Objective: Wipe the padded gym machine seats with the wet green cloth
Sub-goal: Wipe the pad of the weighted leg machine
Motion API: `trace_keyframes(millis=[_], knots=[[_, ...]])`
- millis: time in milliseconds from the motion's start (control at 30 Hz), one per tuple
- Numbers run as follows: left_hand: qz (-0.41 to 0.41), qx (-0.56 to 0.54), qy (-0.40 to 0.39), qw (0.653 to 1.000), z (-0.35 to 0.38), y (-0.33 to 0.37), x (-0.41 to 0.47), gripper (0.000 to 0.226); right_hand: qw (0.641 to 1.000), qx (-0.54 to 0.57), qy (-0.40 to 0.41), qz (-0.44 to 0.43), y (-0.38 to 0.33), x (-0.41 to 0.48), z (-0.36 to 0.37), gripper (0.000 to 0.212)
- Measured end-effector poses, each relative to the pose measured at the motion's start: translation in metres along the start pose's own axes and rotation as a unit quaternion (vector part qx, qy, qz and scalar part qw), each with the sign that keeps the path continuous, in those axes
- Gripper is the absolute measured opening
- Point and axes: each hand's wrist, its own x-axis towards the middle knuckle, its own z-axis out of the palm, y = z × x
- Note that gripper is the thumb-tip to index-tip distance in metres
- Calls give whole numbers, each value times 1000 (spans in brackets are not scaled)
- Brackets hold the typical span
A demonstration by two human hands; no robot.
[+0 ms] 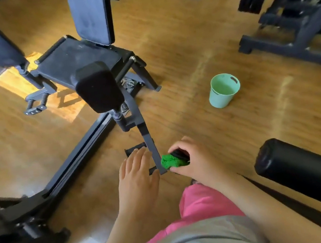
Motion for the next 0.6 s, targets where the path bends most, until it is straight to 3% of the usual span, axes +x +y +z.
trace_keyframes(millis=[333,600], knots=[[125,-13,-50,991,41,48,123,47,995,32,46,84,67,32,-81,36],[221,-38,-73,972,63,101,224,46,979,-1,177,103,103,64,-164,29]])
